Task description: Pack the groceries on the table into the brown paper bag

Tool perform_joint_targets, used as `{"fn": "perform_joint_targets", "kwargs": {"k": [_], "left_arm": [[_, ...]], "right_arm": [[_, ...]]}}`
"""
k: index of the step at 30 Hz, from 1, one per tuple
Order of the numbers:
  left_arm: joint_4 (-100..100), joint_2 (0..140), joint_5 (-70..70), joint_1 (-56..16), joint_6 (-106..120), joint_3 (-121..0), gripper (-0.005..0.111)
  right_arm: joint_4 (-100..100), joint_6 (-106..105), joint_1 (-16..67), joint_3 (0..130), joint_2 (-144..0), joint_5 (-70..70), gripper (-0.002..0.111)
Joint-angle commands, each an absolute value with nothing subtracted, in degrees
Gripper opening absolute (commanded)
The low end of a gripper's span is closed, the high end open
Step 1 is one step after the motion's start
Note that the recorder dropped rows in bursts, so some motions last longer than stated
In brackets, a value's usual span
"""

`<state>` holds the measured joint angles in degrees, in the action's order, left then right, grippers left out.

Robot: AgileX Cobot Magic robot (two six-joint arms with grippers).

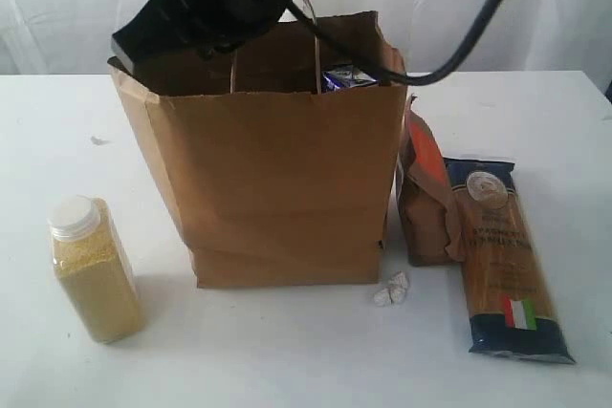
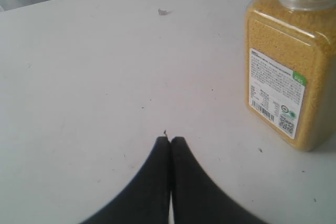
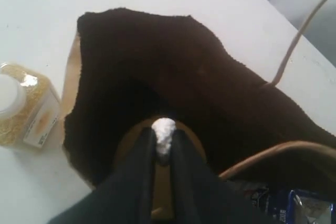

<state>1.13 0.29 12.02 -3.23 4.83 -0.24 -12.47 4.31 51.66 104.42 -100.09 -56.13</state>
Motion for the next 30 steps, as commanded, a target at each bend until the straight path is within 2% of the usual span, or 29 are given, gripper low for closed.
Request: {"fn": "perform_joint_targets", "kwargs": {"k": [1,9,12,17,19,30], "left_arm": [[0.56,0.0,12.01,-3.01,4.78,0.0,0.0],[0.56,0.0,12.01,-3.01,4.78,0.0,0.0],[0.56,0.0,12.01,-3.01,4.78,0.0,0.0],[0.56,0.0,12.01,-3.01,4.78,0.0,0.0],[0.56,0.0,12.01,-3.01,4.78,0.0,0.0],[0.56,0.0,12.01,-3.01,4.78,0.0,0.0]], "right_arm": [[-12.33,4.61,51.32,106.35,-101.61,-56.2,0.0],[-10.64,4.72,51.32,106.73,-103.44,-55.6,0.002],[-10.16,4.72,51.32,106.73,-103.69,-54.61,0.013],[-10.28,4.72,51.32,106.73,-103.69,-53.94,0.041],[-10.28,4.72,51.32,106.73,-103.69,-53.94,0.047],[-9.88,4.72,51.99,106.73,-98.6,-53.02,0.048]]}}
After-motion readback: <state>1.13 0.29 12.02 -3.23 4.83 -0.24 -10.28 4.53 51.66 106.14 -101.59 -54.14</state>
